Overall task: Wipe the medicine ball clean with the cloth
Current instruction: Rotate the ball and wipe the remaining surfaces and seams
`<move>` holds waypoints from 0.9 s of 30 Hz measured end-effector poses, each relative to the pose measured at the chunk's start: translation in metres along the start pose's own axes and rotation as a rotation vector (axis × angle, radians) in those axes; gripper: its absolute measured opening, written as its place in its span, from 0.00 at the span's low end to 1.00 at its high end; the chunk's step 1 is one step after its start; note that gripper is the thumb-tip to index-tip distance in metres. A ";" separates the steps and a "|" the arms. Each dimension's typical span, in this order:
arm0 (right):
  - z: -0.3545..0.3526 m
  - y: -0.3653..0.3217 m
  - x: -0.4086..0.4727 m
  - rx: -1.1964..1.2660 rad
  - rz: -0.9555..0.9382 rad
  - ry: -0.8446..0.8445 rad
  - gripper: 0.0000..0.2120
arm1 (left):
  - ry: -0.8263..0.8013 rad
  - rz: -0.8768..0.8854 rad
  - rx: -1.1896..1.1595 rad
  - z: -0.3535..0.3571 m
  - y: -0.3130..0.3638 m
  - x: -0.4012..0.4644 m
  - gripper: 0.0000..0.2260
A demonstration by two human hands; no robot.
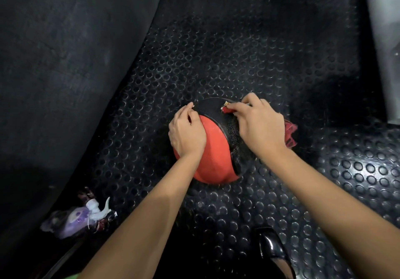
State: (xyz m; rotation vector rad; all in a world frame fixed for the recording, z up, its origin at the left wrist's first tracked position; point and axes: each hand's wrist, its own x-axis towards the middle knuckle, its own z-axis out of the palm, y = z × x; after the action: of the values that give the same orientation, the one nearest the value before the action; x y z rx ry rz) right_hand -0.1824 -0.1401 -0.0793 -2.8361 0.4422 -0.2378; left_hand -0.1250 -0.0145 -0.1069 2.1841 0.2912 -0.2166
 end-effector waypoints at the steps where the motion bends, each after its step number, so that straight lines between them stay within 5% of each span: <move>1: 0.002 0.000 0.003 0.032 0.048 -0.030 0.12 | -0.001 0.008 -0.003 0.000 0.000 0.000 0.17; 8: -0.003 -0.014 -0.016 -0.104 -0.251 0.019 0.16 | -0.008 0.065 -0.039 -0.005 -0.008 -0.003 0.17; 13: 0.005 0.021 0.036 -0.005 0.124 -0.271 0.14 | -0.014 0.075 -0.039 -0.006 -0.017 -0.018 0.16; 19: -0.008 -0.004 0.007 -0.020 -0.074 -0.168 0.14 | -0.002 0.083 -0.052 -0.010 -0.017 -0.012 0.16; 23: 0.001 0.012 0.034 -0.004 0.073 -0.301 0.13 | -0.006 0.114 -0.063 -0.010 -0.025 -0.022 0.16; 27: -0.001 -0.006 0.021 -0.115 -0.036 -0.247 0.14 | 0.013 0.116 -0.063 -0.008 -0.022 -0.021 0.16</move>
State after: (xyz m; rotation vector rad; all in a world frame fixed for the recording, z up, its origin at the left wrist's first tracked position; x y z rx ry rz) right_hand -0.1611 -0.1414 -0.0737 -2.9352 0.3628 0.1356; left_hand -0.1506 0.0016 -0.1136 2.1330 0.1760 -0.1266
